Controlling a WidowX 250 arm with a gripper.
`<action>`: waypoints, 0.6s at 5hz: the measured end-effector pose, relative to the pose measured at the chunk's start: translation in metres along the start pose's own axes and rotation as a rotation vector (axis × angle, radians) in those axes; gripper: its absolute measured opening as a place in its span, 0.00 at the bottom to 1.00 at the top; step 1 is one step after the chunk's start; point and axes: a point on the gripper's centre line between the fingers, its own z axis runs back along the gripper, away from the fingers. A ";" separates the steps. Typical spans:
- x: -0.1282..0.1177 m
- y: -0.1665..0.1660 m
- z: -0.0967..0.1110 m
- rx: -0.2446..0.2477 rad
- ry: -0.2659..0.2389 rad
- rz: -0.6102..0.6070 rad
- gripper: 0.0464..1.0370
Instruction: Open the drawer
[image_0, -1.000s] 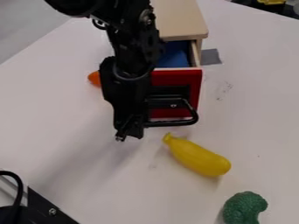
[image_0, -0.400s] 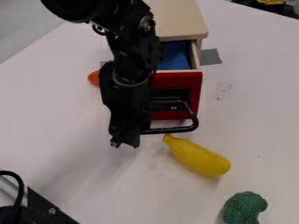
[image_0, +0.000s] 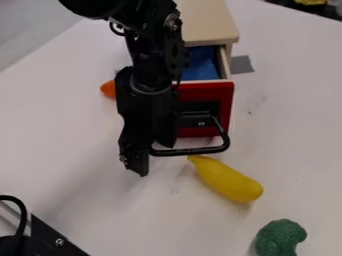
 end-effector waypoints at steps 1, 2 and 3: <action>-0.002 -0.007 0.008 -0.005 -0.001 -0.165 0.97; -0.008 -0.011 0.022 -0.043 0.036 -0.371 0.96; -0.015 -0.009 0.041 -0.056 0.062 -0.547 0.96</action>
